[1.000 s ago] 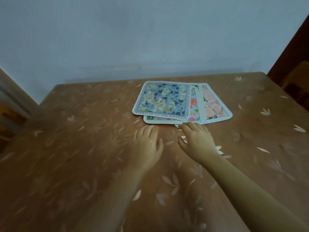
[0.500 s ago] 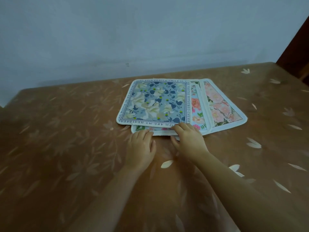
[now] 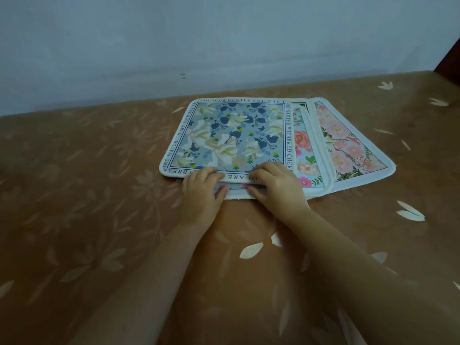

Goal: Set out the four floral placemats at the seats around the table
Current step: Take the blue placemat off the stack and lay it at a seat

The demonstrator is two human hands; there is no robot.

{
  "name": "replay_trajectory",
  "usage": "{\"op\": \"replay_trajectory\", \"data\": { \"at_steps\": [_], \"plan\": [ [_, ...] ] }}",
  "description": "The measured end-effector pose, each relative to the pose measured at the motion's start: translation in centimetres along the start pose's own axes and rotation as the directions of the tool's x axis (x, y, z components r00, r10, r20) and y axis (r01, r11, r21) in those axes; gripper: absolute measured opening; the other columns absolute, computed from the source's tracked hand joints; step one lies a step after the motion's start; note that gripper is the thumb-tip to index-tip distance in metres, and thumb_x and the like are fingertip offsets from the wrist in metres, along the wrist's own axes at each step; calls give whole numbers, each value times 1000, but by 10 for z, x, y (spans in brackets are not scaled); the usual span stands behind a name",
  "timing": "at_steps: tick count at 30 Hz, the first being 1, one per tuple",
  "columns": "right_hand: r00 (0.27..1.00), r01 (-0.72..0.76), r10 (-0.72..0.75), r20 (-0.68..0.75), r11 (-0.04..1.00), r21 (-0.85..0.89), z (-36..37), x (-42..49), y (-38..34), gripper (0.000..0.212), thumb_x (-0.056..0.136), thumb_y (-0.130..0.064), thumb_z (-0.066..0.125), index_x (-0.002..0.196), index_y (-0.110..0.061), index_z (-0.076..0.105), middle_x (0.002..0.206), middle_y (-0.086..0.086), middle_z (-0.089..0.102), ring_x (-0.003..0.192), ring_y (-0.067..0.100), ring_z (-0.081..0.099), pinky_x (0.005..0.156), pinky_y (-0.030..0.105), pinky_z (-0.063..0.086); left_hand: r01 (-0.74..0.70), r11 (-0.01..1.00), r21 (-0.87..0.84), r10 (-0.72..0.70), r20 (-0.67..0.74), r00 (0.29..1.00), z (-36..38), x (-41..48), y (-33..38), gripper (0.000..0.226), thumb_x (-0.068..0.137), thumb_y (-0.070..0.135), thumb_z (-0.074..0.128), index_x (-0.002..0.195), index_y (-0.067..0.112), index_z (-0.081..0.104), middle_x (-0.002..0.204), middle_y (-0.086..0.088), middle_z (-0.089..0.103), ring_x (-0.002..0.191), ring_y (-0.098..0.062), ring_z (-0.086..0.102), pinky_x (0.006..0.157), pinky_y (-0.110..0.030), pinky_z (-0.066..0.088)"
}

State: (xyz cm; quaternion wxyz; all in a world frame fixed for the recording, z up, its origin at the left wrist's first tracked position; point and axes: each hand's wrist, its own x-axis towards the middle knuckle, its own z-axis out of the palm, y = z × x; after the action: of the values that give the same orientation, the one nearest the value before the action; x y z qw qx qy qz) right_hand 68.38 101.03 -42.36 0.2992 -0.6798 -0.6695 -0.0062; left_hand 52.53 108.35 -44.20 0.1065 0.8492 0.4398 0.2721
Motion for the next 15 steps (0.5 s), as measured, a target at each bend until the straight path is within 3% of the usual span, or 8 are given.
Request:
{"op": "replay_trajectory", "data": {
  "at_steps": [9, 15],
  "plan": [
    [992, 73, -70, -105, 997, 23, 16, 5, 2, 8, 71, -3, 73, 77, 0, 69, 77, 16, 65, 69, 33, 59, 56, 44, 50, -145, 989, -34, 144, -42, 989, 4, 12, -1, 17, 75, 2, 68, 92, 2, 68, 90, -15, 64, 83, -33, 57, 74, -44, 47],
    [991, -13, 30, -127, 991, 135, 15, 4, -3, 11, 66, 4, 75, 74, 2, 69, 72, 17, 62, 68, 34, 58, 57, 37, 49, -42, 988, -147, 35, -54, 998, -1, 14, 4, 11, 73, -3, 67, 84, 0, 68, 83, -16, 63, 80, -30, 57, 71, -37, 46]
  ]
}}
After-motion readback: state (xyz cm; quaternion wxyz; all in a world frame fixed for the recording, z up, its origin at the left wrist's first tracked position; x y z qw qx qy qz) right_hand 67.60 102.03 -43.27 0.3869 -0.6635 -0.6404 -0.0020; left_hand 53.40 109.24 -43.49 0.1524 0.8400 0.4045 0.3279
